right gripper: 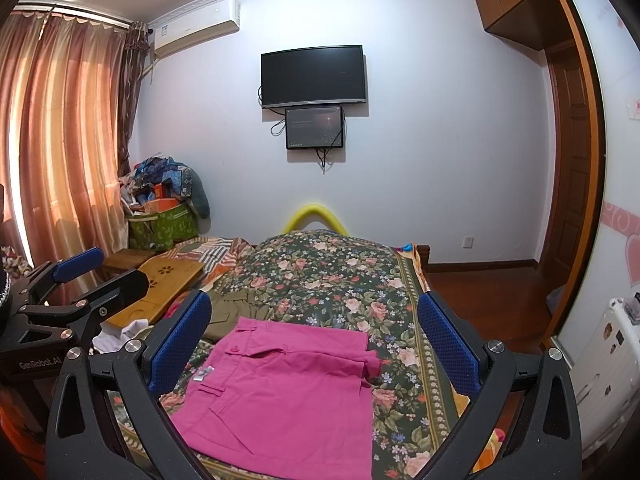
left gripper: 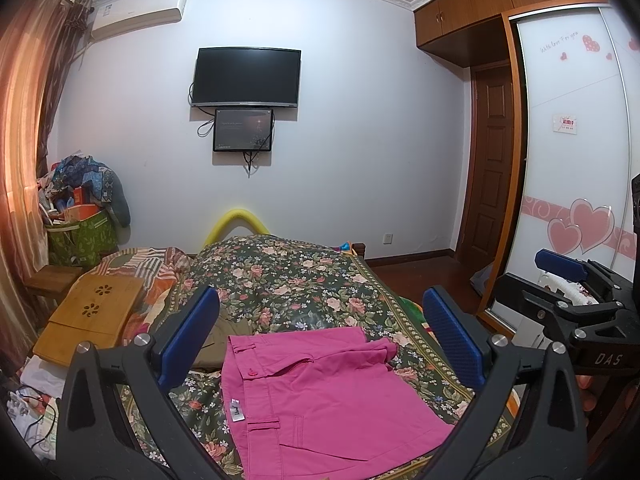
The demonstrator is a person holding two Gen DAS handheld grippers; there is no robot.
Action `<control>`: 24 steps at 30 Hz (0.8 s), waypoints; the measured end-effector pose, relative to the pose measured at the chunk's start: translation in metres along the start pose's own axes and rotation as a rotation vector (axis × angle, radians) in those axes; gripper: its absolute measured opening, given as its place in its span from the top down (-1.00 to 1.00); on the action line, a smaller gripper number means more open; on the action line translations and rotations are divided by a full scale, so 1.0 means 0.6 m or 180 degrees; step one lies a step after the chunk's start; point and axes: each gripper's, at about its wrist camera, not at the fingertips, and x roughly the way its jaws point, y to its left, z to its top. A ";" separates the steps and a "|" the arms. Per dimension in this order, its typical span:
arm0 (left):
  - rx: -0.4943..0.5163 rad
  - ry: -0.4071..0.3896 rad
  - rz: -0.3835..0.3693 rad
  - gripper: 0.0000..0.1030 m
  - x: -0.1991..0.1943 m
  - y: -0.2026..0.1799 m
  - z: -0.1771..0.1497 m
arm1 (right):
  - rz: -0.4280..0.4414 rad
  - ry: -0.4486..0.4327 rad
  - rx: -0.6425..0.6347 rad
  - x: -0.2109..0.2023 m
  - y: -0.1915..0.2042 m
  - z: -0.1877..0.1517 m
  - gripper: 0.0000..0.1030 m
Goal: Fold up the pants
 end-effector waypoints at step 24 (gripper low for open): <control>-0.0098 0.0755 0.0236 -1.00 0.203 0.095 -0.084 | -0.0153 0.0789 0.0257 0.179 -0.114 -0.087 -0.99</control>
